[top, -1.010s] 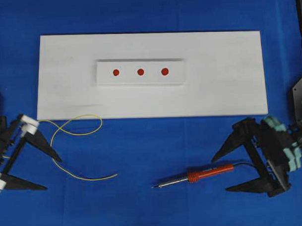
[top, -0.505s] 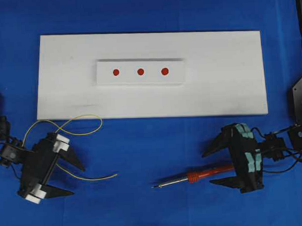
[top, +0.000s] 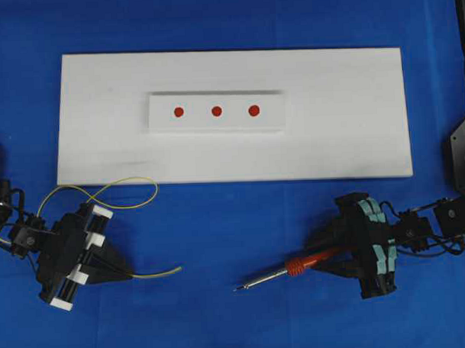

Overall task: Touch the tip of the soldering iron to the tip of the solder at the mark.
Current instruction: 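Grasp the yellow solder wire with left gripper, red-handled iron with right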

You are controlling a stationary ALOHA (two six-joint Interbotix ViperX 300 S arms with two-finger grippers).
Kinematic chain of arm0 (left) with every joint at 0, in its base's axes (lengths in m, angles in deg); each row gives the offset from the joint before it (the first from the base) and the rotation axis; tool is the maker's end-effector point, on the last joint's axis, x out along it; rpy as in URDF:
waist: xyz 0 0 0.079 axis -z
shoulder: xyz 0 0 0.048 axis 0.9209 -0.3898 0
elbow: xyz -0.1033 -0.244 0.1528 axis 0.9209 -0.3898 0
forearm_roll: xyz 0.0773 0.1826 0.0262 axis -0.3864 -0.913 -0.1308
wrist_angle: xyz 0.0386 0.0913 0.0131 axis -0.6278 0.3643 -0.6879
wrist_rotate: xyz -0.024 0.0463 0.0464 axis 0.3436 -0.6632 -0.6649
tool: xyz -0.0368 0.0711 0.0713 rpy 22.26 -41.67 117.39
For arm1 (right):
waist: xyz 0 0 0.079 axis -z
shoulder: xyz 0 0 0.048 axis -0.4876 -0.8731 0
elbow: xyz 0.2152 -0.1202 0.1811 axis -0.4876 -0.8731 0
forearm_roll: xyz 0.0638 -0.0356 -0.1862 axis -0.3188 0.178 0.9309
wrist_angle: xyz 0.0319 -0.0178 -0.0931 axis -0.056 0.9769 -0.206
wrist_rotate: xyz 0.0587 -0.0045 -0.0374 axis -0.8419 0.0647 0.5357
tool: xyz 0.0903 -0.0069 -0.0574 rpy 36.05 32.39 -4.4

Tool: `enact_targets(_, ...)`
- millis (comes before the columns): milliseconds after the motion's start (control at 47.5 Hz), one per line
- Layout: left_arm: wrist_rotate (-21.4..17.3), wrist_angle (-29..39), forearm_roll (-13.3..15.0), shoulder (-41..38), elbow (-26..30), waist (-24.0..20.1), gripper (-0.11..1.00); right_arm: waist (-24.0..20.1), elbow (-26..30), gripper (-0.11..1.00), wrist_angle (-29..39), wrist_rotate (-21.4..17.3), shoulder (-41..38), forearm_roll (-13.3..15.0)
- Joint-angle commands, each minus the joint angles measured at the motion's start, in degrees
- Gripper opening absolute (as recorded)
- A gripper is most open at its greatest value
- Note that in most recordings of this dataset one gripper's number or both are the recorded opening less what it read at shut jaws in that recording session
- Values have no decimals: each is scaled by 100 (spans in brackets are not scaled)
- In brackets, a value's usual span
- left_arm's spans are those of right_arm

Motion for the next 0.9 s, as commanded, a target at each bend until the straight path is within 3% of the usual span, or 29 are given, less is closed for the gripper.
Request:
enact_targets(0,-53,44,-26,70,-9,18,2,-26,35,17,-18,18,44,18)
enact_targets(63,-62,62,-26,70,0,18,1,-26,35,6,0,26,44,26)
enact_targets(252,0,185,-18,193,44,18,1,-26,62,6,97,26,97,26)
enact_targets(400,62,624,0,712,132,9,1,-26,79,6,387,35,439,18)
enact_targets(484,105,1160,0,1090,246,-35,1,-18,88,6,729,62,835,18)
enact_targets(673,141,3190,-9,2162,773,-308,1,176,202,6,1978,281,1934,18)
enact_targets(883,141,4825,-35,3059,1292,-817,1,844,598,6,3894,870,3067,26)
